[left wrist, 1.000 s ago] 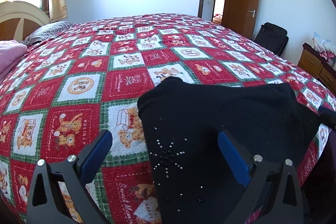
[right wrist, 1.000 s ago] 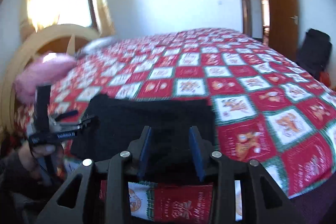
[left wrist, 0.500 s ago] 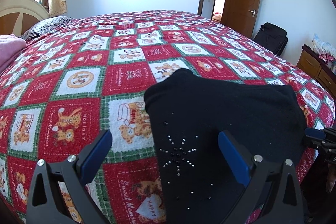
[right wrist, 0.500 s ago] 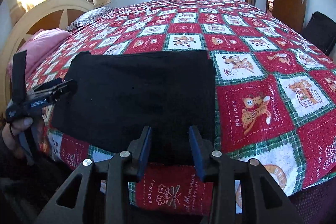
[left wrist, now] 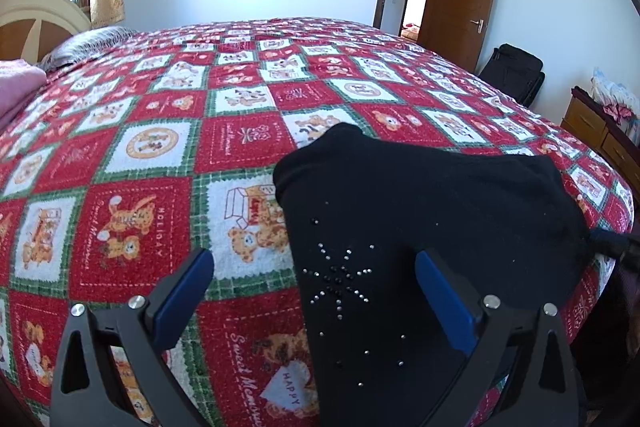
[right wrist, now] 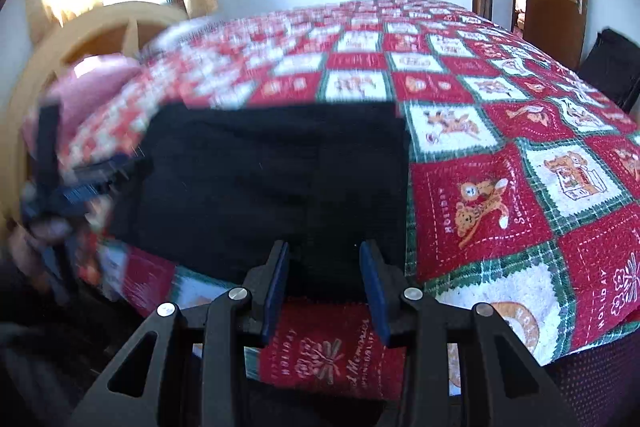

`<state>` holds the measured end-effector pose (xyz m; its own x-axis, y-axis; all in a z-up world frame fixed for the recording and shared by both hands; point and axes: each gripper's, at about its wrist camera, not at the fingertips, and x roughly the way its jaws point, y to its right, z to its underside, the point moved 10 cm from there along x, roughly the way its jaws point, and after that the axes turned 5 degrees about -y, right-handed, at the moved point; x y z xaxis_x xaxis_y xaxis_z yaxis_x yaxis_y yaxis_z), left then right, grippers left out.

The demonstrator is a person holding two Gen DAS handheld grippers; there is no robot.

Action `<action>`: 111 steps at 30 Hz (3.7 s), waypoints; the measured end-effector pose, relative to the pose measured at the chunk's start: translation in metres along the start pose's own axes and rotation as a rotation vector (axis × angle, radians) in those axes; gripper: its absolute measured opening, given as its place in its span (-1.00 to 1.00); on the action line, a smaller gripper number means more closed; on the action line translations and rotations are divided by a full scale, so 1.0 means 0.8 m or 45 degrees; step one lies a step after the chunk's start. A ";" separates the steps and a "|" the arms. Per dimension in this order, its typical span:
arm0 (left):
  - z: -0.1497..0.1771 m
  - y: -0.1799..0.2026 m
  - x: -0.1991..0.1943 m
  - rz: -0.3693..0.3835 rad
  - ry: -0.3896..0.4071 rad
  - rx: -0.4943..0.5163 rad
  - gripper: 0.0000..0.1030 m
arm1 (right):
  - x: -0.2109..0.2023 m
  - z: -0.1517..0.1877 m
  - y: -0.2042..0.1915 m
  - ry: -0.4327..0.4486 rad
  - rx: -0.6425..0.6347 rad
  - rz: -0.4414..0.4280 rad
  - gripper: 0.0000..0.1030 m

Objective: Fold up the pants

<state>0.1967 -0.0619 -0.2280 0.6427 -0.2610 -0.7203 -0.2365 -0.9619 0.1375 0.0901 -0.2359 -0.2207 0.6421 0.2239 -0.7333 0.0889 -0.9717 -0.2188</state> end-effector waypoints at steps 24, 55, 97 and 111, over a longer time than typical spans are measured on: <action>-0.003 0.022 0.012 0.328 -0.033 -0.092 -0.01 | 0.060 -0.024 0.029 -0.138 0.315 -0.212 -0.21; -0.026 -0.275 -0.115 -0.182 0.196 -0.344 -0.69 | 0.210 -0.189 -0.292 -0.169 -0.099 -0.587 -0.52; -0.010 -0.252 -0.139 -0.516 0.189 -0.249 0.56 | 0.214 -0.159 -0.221 -0.163 -0.016 -0.374 0.21; -0.032 -0.200 -0.181 -0.499 0.288 -0.182 0.56 | 0.089 -0.159 -0.256 0.071 -0.278 -0.284 0.21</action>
<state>0.1602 0.1273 -0.1283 0.8098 0.1281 -0.5726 0.1482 -0.9889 -0.0116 0.2148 -0.0307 -0.1462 0.6285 0.4349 -0.6449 0.3900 -0.8935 -0.2225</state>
